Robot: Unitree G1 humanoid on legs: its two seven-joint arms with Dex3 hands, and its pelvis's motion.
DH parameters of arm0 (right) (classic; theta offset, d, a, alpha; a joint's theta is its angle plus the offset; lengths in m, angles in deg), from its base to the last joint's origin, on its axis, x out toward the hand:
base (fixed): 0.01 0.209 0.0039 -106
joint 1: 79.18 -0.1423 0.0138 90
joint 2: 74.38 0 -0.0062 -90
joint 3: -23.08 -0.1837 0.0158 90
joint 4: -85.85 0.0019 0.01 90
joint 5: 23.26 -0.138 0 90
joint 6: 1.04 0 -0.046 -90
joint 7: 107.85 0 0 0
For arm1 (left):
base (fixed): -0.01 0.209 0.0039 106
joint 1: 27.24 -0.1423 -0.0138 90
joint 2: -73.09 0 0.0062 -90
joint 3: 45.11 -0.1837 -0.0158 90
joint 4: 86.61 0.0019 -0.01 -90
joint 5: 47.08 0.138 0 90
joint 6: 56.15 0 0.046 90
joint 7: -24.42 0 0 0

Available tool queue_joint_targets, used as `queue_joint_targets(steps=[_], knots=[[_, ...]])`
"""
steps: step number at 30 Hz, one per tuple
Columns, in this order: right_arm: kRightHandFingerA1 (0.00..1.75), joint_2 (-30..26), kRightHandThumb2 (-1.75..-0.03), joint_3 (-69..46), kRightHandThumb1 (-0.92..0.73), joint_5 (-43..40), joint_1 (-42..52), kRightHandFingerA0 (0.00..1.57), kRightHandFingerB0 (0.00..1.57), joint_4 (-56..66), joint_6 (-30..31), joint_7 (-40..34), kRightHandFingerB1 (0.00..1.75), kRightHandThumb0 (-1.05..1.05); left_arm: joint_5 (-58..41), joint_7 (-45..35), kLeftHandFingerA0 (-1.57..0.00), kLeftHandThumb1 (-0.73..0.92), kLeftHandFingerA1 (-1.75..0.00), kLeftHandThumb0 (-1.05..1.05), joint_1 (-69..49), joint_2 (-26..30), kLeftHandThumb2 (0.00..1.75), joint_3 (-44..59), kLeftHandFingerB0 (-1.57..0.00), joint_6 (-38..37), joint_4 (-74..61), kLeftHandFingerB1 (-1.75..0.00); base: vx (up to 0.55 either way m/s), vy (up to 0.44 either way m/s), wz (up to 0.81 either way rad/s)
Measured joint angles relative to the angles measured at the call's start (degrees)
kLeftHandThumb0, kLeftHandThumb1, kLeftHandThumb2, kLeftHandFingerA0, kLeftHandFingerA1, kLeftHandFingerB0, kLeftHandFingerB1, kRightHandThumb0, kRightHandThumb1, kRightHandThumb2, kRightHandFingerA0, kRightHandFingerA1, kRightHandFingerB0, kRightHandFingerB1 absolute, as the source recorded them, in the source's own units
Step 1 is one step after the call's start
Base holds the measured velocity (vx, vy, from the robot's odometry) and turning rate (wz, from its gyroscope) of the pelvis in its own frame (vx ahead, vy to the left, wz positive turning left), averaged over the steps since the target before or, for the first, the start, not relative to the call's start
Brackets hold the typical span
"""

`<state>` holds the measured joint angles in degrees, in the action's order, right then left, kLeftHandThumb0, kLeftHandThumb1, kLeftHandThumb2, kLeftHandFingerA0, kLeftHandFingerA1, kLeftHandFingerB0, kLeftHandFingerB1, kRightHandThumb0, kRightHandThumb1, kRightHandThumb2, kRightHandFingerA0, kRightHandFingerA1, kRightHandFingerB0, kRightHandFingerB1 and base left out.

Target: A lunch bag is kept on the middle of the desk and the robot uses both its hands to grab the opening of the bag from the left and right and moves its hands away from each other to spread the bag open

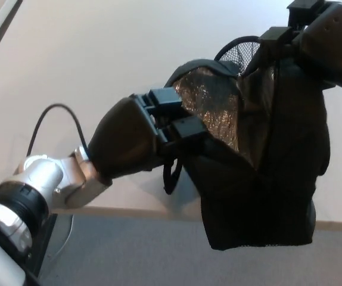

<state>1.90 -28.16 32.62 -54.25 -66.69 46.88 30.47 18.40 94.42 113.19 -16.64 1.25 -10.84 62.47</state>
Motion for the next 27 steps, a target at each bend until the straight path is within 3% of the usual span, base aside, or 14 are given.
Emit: queue_joint_targets(steps=[1,4,7,8,9,13,14,15,17,27], knots=[[1.53,0.1,-0.62,-0.1,-0.62,-0.1,0.2,0.77,0.76,-0.2,-0.1,-0.4,1.23,-0.31,-0.5,-0.2,-0.92,0.50,-1.55,-0.18,-0.4,-0.3,1.10,0.4,-0.85,-0.2,0.4,-1.41,0.00,0.000,0.00],[1.50,0.5,-0.61,-1.1,-0.61,-0.5,2.0,0.78,0.76,-1.0,-0.6,-1.6,1.20,-0.32,-3.1,-1.5,-0.93,0.51,-1.53,-0.20,-2.3,-1.2,1.11,2.6,-0.88,-1.3,2.0,-1.38,0.00,0.000,0.00],[1.51,0.7,-0.62,-1.9,-0.60,-0.9,3.9,0.81,0.73,-1.0,-0.6,-2.8,1.37,-0.37,-4.8,-2.4,-0.92,0.51,-1.52,-0.19,-3.8,-1.8,1.08,4.1,-0.88,-1.9,2.6,-1.33,0.00,0.000,0.00],[1.28,0.8,-0.85,-2.4,-0.50,-1.2,4.6,0.98,0.78,-1.0,-0.7,-3.2,1.13,-0.41,-5.3,-2.5,-0.91,0.50,-1.54,-0.18,-4.4,-2.0,1.08,4.5,-0.88,-2.1,2.6,-1.34,0.00,0.000,0.00],[1.28,1.0,-0.85,-3.5,-0.50,-2.0,6.2,0.98,0.78,-0.9,-0.9,-3.9,1.13,-0.41,-6.2,-2.8,-0.91,0.50,-1.54,-0.18,-5.8,-2.4,1.08,5.2,-0.88,-2.4,2.7,-1.34,0.00,0.000,0.00],[1.30,1.9,-0.82,-5.8,-0.51,-3.5,9.7,0.94,0.76,-0.9,-1.3,-5.1,1.17,-0.39,-7.8,-3.5,-0.90,0.45,-1.55,-0.13,-8.4,-3.1,1.09,6.4,-0.88,-2.5,2.5,-1.29,0.00,0.000,0.00],[1.51,2.4,-0.61,-6.9,-0.61,-4.2,11.1,0.79,0.70,-0.9,-1.4,-5.6,1.40,-0.30,-8.3,-3.6,-0.89,0.45,-1.56,-0.12,-9.2,-3.2,1.10,6.7,-0.87,-2.7,2.4,-1.31,0.00,0.000,0.00],[1.52,2.8,-0.58,-7.9,-0.61,-4.8,12.5,0.77,0.67,-1.0,-1.5,-6.0,1.43,-0.29,-8.7,-3.7,-0.89,0.47,-1.56,-0.12,-10.0,-3.3,1.10,7.0,-0.87,-2.9,2.2,-1.33,0.00,0.000,0.00],[1.52,3.5,-0.61,-9.0,-0.60,-5.7,14.8,0.72,0.68,-1.1,-1.6,-6.7,1.44,-0.33,-9.3,-3.8,-0.89,0.47,-1.56,-0.11,-11.2,-3.3,1.10,7.2,-0.86,-3.3,1.7,-1.34,0.00,0.000,0.00],[1.52,7.1,-0.59,-12.9,-0.60,-9.7,22.7,0.76,0.69,-1.4,-1.9,-9.5,1.37,-0.26,-11.7,-5.0,-0.88,0.43,-1.55,-0.14,-13.9,-3.0,1.16,8.9,-0.86,-4.1,-0.3,-1.35,0.00,0.000,0.00]])
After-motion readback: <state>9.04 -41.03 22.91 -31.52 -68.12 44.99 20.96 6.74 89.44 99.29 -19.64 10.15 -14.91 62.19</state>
